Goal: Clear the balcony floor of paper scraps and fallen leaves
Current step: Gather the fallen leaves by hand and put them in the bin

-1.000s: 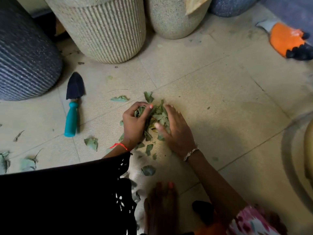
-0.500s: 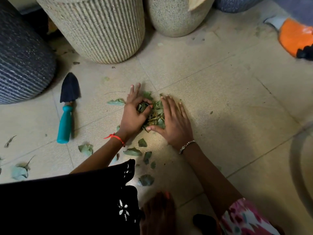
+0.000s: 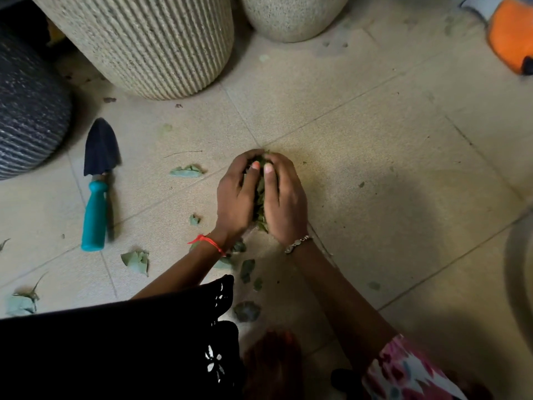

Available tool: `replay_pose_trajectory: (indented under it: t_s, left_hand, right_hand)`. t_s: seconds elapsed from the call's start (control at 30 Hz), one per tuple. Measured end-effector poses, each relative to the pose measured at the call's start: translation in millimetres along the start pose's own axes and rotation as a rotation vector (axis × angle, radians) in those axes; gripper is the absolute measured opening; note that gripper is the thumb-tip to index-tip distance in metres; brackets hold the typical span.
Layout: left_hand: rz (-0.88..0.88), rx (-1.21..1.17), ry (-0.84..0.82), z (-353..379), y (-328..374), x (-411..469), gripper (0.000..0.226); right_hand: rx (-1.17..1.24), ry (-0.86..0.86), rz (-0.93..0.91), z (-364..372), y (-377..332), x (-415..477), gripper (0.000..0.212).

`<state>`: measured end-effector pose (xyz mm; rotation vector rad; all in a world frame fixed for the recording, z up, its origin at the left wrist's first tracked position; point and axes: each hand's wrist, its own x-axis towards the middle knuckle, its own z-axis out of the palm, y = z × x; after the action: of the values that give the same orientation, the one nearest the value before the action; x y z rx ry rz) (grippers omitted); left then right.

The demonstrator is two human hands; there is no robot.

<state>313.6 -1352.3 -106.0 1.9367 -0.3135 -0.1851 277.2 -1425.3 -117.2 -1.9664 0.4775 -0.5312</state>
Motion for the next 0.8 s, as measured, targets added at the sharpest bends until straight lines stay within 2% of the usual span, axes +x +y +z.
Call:
replay_pose_trajectory:
  t_s: [0.13, 0.23, 0.43, 0.57, 0.7, 0.8]
  left_hand:
    - [-0.03, -0.117, 0.074, 17.3, 8.9, -1.7, 0.034]
    - [-0.035, -0.258, 0.112, 25.5, 12.8, 1.3, 0.034]
    - [-0.363, -0.834, 0.119, 34.5, 34.4, 5.4, 0.026]
    - [-0.471, -1.081, 0.116, 35.9, 37.9, 11.5, 0.027]
    - [-0.471, -1.189, 0.131, 36.7, 65.3, 25.0, 0.024]
    - [-0.466, -1.257, 0.077, 40.9, 105.1, 35.4, 0.023]
  right_hand:
    - [0.248, 0.165, 0.192, 9.5, -14.6, -0.1, 0.047]
    - [0.493, 0.203, 0.377, 4.8, -20.4, 3.1, 0.038]
    - [0.801, 0.193, 0.602, -8.7, -22.6, 12.4, 0.024]
    - [0.818, 0.152, 0.638, -11.6, -23.1, 19.7, 0.022]
    - [0.807, 0.135, 0.663, -27.6, -43.9, 42.0, 0.023]
    - [0.801, 0.176, 0.69, -51.9, -69.9, 62.3, 0.024]
